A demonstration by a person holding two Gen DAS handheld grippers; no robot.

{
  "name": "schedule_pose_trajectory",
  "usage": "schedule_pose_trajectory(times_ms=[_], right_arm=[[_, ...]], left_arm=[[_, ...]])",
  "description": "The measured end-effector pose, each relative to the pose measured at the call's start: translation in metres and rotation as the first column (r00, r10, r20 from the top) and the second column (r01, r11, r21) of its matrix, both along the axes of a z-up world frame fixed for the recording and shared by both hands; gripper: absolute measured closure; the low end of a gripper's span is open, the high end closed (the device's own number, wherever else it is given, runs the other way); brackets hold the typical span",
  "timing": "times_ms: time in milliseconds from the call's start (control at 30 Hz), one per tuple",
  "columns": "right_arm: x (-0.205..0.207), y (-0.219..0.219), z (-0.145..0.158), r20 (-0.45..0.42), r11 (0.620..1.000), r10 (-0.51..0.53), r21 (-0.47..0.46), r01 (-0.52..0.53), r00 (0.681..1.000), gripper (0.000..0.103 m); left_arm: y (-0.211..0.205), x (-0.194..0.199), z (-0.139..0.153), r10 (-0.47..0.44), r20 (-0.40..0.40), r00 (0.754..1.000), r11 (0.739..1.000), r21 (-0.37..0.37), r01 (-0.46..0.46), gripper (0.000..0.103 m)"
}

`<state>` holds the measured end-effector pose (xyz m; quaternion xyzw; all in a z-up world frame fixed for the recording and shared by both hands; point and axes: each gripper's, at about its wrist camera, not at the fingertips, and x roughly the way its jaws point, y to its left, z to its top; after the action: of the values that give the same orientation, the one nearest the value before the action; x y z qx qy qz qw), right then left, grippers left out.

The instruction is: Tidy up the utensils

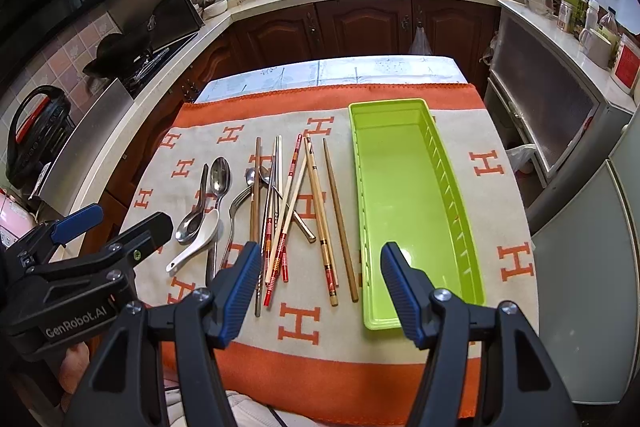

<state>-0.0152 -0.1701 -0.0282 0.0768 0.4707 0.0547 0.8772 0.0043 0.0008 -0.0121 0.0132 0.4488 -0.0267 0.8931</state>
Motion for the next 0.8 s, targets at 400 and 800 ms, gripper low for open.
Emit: schedule_pose_trajectory(times_ms=[400, 800], right_arm=[[0.0007, 0.0049, -0.0024, -0.008, 1.000, 0.008, -0.001, -0.008, 1.000, 0.041], [0.0025, 0.0057, -0.0048, -0.017, 1.000, 0.008, 0.000, -0.008, 1.000, 0.041]], left_arm=[[0.0045, 0.0006, -0.0014, 0.008, 0.003, 1.000, 1.000, -0.004, -0.008, 0.007], [0.0092, -0.0010, -0.0035, 0.012, 0.011, 1.000, 1.000, -0.008, -0.012, 0.007]])
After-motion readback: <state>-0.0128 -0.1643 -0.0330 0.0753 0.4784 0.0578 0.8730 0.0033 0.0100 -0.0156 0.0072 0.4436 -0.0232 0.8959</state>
